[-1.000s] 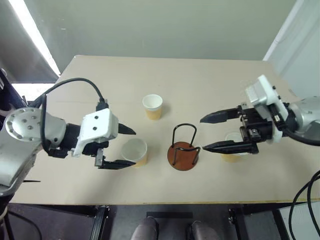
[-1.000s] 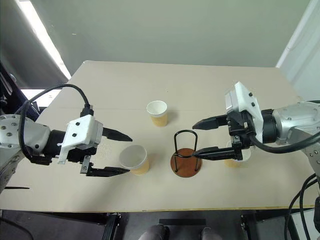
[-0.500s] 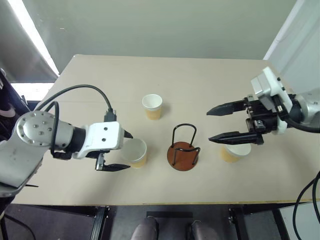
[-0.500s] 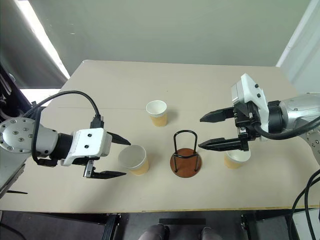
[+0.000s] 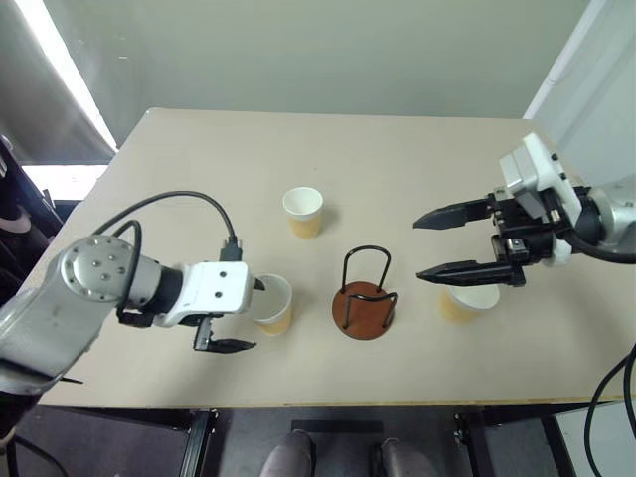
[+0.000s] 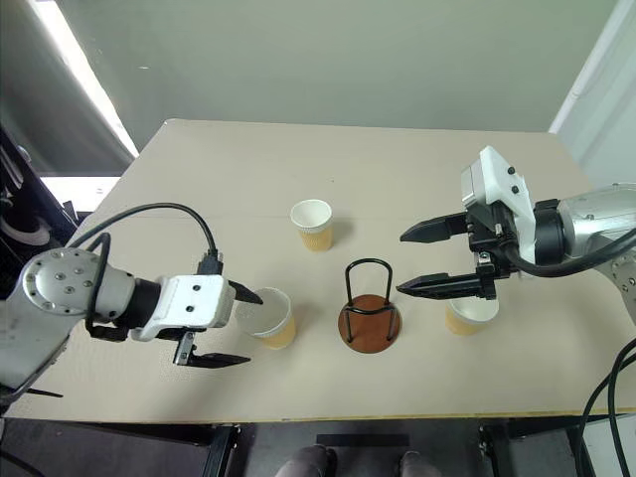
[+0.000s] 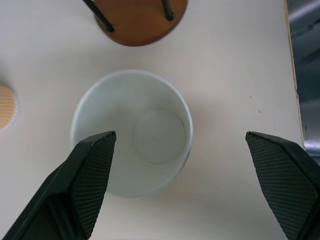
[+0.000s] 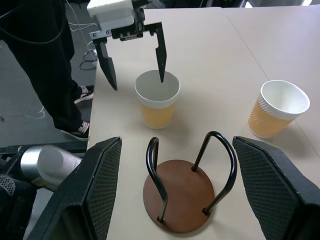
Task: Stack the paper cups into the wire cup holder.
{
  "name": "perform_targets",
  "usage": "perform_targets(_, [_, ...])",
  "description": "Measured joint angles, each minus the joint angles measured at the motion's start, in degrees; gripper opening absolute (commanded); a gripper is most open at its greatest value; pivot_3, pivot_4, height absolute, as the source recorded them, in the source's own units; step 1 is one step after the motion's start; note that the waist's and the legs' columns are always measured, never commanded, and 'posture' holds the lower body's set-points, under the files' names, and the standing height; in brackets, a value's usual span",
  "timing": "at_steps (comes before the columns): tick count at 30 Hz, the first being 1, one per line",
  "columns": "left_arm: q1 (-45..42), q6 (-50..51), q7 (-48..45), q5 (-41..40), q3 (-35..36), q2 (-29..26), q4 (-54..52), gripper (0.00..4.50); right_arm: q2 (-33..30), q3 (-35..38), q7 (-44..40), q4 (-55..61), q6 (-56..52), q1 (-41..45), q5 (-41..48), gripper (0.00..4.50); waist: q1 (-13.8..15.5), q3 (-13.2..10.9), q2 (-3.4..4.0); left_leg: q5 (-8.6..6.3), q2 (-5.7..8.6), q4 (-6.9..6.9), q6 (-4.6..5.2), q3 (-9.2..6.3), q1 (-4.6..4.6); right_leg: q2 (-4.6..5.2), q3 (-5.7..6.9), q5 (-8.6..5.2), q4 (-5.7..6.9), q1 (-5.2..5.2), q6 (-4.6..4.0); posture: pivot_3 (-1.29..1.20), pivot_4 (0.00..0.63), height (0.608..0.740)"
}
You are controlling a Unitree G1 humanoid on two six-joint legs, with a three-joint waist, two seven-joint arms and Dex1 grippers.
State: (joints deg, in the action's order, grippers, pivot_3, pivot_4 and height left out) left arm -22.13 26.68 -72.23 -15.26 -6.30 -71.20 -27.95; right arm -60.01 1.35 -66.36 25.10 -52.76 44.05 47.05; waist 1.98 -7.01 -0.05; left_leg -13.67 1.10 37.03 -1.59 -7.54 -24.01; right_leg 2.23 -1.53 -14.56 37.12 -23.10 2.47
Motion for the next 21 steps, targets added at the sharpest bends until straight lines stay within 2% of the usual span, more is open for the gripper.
perform_targets(19, [-4.1, -5.2, -1.9, 7.2, -7.4, 7.6, 6.4, 4.5, 0.2, 0.0, 1.5, 0.0, 0.2, -0.5, -0.9, 3.58, 0.0, 0.0, 0.0, 0.0, -0.01, 0.01, 0.01, 0.01, -0.01, 0.0, 0.0, 0.0, 0.03, -0.02, 0.0, 0.0, 0.15, 0.74])
perform_targets(21, [-4.1, -6.1, -2.5, 7.6, -7.4, 8.2, 6.8, 4.13, 0.2, 0.0, 1.5, 0.0, 0.2, -0.5, -1.1, 3.63, 0.0, 0.0, 0.0, 0.0, -0.01, 0.01, 0.02, 0.01, -0.01, 0.0, 0.0, 0.0, 0.03, -0.02, 0.0, 0.0, 0.15, 0.74])
